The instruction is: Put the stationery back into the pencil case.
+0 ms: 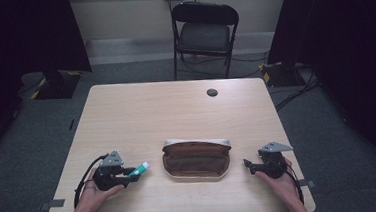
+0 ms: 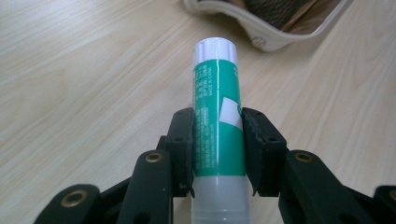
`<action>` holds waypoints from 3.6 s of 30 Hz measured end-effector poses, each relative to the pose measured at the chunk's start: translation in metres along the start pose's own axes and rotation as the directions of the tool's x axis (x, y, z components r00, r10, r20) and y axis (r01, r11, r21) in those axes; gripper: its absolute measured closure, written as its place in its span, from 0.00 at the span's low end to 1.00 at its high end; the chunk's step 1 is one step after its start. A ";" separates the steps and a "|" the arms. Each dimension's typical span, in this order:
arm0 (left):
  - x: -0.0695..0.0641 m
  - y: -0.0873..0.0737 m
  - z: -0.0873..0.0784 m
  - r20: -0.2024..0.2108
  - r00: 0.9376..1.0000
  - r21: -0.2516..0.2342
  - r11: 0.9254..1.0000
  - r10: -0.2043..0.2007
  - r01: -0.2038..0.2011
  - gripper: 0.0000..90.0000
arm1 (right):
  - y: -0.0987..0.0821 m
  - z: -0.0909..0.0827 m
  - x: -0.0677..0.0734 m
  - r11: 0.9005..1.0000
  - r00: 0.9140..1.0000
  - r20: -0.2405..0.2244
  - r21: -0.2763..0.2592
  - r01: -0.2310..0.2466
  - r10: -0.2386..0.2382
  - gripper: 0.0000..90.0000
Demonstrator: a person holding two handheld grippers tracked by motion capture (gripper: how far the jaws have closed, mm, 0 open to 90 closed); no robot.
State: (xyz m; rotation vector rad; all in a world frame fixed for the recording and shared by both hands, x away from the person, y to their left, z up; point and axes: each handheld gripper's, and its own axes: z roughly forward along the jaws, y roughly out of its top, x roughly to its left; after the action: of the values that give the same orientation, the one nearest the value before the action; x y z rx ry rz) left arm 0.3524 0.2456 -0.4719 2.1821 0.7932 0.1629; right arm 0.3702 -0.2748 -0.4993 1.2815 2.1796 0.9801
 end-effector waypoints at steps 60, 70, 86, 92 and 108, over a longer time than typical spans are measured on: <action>-0.063 0.121 0.090 0.077 0.973 0.033 0.974 0.220 -0.223 0.73 | 0.001 0.001 0.001 1.000 1.000 0.005 0.002 -0.007 0.007 0.30; -0.063 0.136 0.105 0.069 0.974 0.023 0.976 0.216 -0.218 0.73 | 0.001 0.001 0.001 1.000 1.000 0.005 0.002 -0.007 0.007 0.30; -0.059 0.134 0.100 0.039 0.981 -0.002 0.982 0.190 -0.190 0.58 | 0.001 0.000 0.001 1.000 1.000 0.003 0.002 -0.002 0.002 0.30; -0.054 0.127 0.092 0.027 0.987 -0.037 0.987 0.156 -0.155 0.56 | 0.001 0.000 0.001 1.000 1.000 0.004 0.002 -0.002 0.002 0.30; -0.042 0.105 0.060 0.055 0.995 -0.092 0.992 0.089 -0.083 0.42 | 0.001 0.001 0.001 1.000 1.000 0.002 0.001 -0.002 0.002 0.30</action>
State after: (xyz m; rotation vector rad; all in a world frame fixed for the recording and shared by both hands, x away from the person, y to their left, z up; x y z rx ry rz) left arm 0.3923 0.1307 -0.4309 2.1276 0.6472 0.1731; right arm 0.3704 -0.2732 -0.4992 1.2843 2.1786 0.9783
